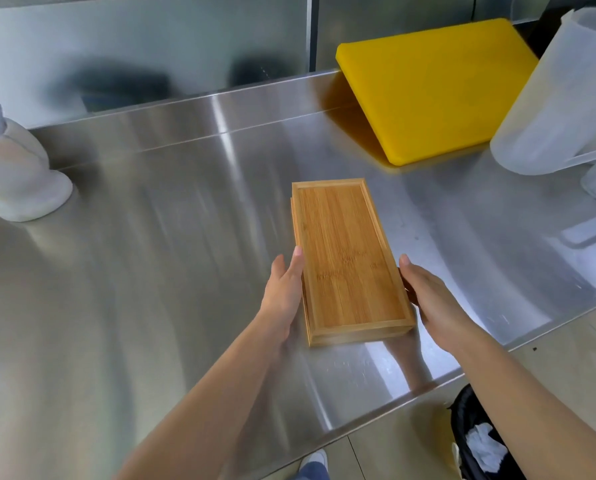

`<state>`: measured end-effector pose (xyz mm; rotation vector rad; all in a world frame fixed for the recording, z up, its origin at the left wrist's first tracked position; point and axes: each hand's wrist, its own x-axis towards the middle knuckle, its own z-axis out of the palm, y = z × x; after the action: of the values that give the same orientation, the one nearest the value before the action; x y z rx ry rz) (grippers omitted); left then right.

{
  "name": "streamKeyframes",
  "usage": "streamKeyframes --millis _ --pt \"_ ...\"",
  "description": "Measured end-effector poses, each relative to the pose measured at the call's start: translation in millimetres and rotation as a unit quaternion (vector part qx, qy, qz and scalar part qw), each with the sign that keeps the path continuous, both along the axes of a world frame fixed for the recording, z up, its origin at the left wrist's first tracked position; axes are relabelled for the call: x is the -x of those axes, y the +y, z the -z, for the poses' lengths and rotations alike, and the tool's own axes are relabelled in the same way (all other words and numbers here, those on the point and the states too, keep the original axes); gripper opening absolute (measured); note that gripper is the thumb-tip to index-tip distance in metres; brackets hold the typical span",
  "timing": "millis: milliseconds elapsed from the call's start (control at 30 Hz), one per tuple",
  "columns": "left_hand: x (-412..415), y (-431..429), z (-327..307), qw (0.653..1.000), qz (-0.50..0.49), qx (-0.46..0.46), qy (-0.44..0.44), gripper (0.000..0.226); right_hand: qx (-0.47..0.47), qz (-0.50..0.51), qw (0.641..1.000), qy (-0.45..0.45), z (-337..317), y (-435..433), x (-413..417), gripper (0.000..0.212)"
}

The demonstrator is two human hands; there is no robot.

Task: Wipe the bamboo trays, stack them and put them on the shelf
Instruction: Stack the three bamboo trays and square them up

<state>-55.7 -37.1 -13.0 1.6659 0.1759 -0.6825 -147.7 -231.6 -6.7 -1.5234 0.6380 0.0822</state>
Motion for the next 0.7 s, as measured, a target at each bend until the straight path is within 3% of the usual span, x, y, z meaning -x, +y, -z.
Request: streamKeyframes --millis 167,367,700 --pt "-31 -15 -2 0.999 0.022 0.044 -0.001 0.072 -0.016 -0.031 0.999 0.002 -2 -10 -27 0.047" --pt "-52 -32 -3 0.997 0.034 0.067 -0.018 0.074 -0.004 -0.09 0.996 0.02 -7 -17 -64 0.072" --pt "-85 -52 1 0.995 -0.01 0.102 0.003 0.087 -0.001 -0.102 0.995 0.008 -11 -29 -123 0.063"
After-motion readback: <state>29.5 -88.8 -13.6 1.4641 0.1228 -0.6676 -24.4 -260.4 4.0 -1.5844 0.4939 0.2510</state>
